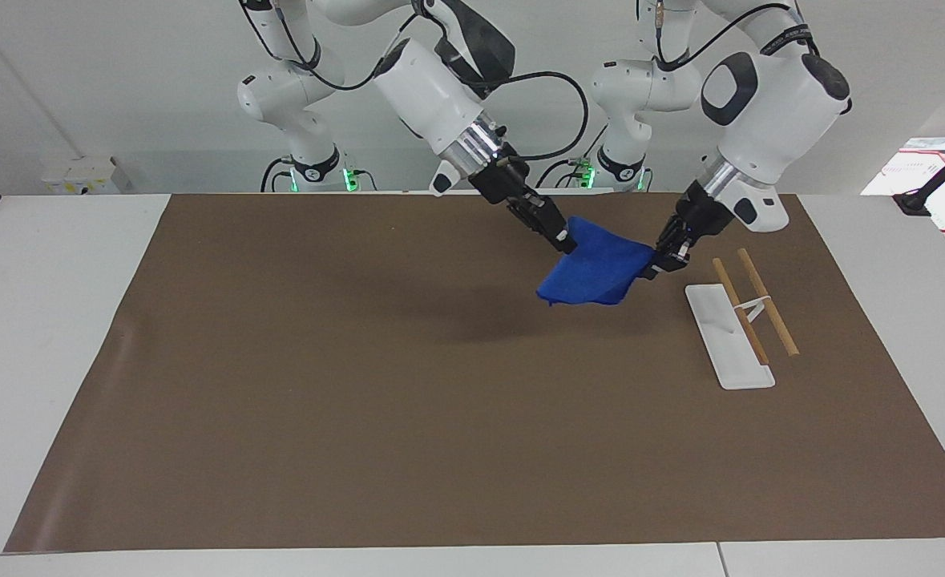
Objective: Right arm passes towel to left arm to hang
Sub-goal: 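Carry the towel over the rack with the left gripper while the right gripper retracts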
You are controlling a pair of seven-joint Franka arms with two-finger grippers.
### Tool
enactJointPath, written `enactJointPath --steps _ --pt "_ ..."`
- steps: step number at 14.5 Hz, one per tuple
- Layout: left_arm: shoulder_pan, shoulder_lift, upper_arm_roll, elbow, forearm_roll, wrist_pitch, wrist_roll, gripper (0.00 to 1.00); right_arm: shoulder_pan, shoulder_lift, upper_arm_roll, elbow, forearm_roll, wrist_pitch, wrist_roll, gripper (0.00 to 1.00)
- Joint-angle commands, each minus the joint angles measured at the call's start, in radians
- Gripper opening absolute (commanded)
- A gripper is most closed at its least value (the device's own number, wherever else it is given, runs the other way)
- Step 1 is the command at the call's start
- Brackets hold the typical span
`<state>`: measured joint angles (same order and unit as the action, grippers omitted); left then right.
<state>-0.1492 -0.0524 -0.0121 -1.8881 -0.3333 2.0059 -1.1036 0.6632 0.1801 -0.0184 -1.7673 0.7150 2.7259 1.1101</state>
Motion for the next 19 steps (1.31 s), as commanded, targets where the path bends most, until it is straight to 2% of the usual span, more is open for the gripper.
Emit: enactJointPath --steps 1,3,6,8,10,15,19 --pt "0.034 0.003 0.0 0.026 0.139 0.01 0.034 0.0 -0.078 -0.031 0.003 -0.073 -0.037 -0.029 -0.213 1.0" --pt "0.042 0.006 0.003 0.024 0.209 0.063 0.036 0.0 -0.146 -0.051 0.002 -0.119 -0.092 -0.081 -0.379 1.0" --pt "0.085 0.006 0.001 0.017 0.298 0.122 0.044 0.0 -0.307 -0.076 0.003 -0.143 -0.273 -0.268 -0.611 1.0" --pt "0.1 -0.004 0.001 -0.009 0.309 0.119 0.182 0.0 -0.384 -0.086 0.002 -0.143 -0.357 -0.383 -0.732 1.0" --pt "0.118 -0.015 0.001 -0.028 0.309 0.12 0.347 0.0 -0.454 -0.093 0.003 -0.136 -0.512 -0.481 -0.85 1.0" --pt "0.233 -0.009 0.001 -0.034 0.309 0.178 0.585 0.0 -0.551 -0.094 -0.002 -0.037 -0.718 -0.777 -0.97 1.0" --pt "0.312 -0.001 0.001 -0.058 0.309 0.226 0.682 0.0 -0.626 -0.099 -0.005 0.124 -0.714 -1.038 -0.971 1.0"
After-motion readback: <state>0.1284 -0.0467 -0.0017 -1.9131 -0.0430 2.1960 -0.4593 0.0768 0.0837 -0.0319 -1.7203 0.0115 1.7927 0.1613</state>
